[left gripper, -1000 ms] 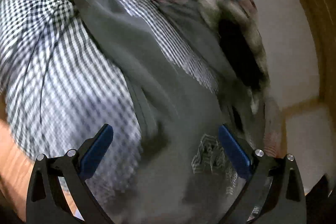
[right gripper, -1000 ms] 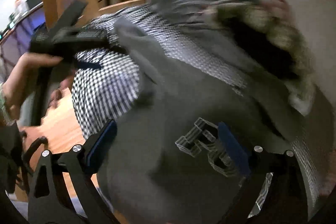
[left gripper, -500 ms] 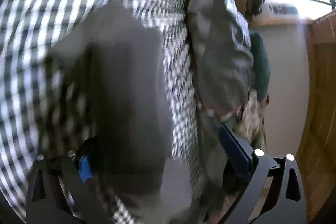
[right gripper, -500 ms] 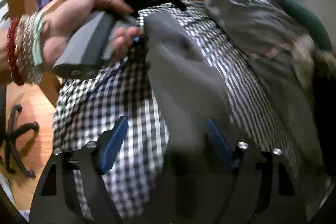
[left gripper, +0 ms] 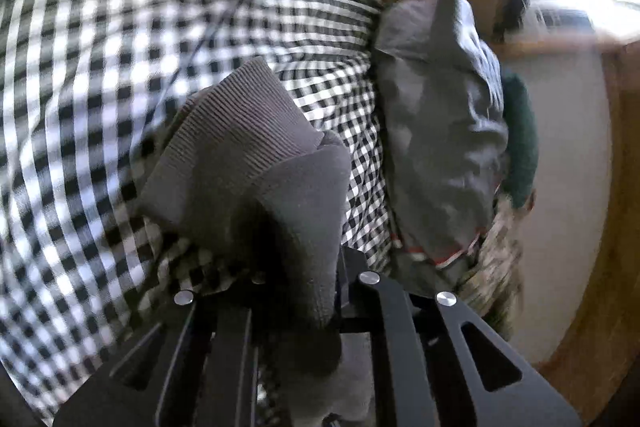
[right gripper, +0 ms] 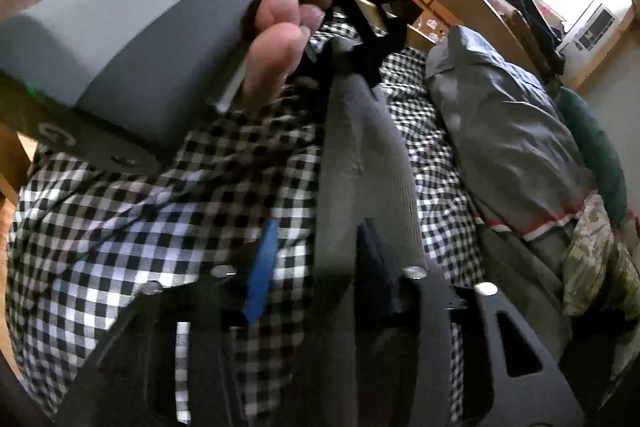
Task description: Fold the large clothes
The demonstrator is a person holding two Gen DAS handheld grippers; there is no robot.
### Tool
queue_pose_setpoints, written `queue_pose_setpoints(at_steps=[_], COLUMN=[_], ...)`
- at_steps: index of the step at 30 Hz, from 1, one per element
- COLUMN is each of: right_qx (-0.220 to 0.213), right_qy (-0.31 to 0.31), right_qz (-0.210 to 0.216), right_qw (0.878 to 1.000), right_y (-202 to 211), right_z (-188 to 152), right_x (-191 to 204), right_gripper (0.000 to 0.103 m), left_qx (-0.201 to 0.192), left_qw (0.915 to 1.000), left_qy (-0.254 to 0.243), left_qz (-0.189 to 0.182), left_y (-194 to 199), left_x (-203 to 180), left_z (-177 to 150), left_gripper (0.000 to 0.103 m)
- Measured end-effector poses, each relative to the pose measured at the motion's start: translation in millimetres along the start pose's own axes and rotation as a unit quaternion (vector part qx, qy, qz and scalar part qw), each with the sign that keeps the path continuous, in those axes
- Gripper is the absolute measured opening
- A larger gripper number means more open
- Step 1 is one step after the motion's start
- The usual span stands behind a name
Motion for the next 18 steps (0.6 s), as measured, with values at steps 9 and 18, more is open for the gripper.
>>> queue_pose_setpoints(at_steps=[9,18], right_qx=[-0.013,-0.061], right_qy=[-0.065,-0.283], right_qz=[-0.058,-0.068], right_qw=[0.996,0.955], right_y=[1.3,142.0], right_z=[-14.1,-101.5], right_x=[-56.6,-102.9], right_gripper=[0.006,0.074], left_qx=[0.007,0.004], left_qw=[0.9931,0.9277], left_qy=[-0.114,-0.37], left_qz=[-0.028,-0.046], left_y=[22.0,57.0], left_x=[-67.5,-222.5], left_z=[-17.2,-135.8], left_gripper=[0.009,0.009])
Point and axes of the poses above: each gripper's, at about its wrist camera, not at the fingertips, and y roughly against the way its jaws point, x to its left, z to its top, the point moved 8 cm from there along -y, roughly the way its jaws point, and after that the axes turned 3 degrees about -z, right-handed, at the moved point
